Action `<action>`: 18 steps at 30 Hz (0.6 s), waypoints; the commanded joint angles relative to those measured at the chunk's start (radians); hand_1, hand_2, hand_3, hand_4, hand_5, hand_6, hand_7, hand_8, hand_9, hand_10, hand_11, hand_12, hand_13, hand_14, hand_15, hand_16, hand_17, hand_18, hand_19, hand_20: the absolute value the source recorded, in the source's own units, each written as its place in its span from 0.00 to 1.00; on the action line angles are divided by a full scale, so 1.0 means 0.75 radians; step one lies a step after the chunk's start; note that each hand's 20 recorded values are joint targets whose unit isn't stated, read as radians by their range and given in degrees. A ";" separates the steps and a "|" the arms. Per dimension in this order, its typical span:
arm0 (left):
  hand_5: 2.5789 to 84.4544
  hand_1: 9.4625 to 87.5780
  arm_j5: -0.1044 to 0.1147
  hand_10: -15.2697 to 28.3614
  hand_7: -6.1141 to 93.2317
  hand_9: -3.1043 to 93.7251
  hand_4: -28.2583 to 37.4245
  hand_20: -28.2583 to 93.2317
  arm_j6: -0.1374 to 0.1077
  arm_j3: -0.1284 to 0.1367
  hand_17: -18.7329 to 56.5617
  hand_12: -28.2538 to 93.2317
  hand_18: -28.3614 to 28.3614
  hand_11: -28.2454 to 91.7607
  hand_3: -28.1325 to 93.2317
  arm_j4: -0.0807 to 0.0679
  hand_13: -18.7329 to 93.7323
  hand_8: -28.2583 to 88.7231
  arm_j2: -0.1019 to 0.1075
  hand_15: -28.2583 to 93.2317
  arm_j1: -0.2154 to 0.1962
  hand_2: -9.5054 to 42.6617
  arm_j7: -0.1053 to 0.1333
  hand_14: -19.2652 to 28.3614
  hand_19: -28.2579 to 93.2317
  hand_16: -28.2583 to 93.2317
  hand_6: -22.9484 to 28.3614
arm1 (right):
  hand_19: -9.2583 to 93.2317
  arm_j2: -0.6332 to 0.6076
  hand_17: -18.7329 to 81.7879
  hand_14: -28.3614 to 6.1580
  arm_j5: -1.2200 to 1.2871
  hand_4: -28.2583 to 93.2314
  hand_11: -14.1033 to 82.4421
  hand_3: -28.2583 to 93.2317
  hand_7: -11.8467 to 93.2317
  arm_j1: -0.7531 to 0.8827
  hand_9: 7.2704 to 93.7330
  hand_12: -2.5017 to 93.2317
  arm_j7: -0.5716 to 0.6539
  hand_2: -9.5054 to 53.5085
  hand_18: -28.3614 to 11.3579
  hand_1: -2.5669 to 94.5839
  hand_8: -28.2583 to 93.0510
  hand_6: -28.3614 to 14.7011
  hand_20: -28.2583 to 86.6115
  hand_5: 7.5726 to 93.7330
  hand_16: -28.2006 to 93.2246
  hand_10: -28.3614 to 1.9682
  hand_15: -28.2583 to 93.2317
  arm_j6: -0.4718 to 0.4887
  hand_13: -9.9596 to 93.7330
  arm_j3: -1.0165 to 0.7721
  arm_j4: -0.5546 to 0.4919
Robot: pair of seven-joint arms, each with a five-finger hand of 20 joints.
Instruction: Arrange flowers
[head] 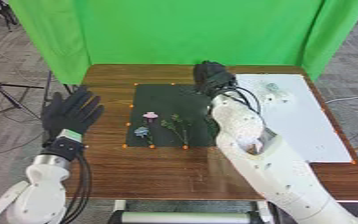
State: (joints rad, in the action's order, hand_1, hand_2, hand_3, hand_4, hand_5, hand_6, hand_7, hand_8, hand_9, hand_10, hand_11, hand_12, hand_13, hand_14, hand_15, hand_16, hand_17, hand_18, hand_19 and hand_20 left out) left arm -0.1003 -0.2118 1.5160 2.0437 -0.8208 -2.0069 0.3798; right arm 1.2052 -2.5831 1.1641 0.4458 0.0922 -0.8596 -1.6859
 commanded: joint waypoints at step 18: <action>0.49 0.22 0.007 0.69 0.23 0.39 0.00 0.31 0.015 0.022 0.19 0.32 0.78 0.42 0.82 -0.018 0.39 0.17 -0.021 0.58 0.029 0.43 -0.035 0.73 0.57 0.16 0.61 | 0.96 0.180 0.66 0.65 0.038 0.00 0.26 0.84 0.48 0.043 0.84 0.46 -0.041 0.00 0.31 0.65 0.27 0.61 0.41 0.71 0.57 0.61 0.55 0.123 0.77 0.125 0.082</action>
State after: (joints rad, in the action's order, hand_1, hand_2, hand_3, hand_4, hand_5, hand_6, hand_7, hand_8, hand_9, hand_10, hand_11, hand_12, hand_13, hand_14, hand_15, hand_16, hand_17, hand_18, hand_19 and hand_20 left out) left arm -0.1132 -0.2059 1.5125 2.0326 -0.8341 -1.9830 0.3433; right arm 1.3184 -2.5569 1.1793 0.4106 0.1684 -0.7656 -1.6084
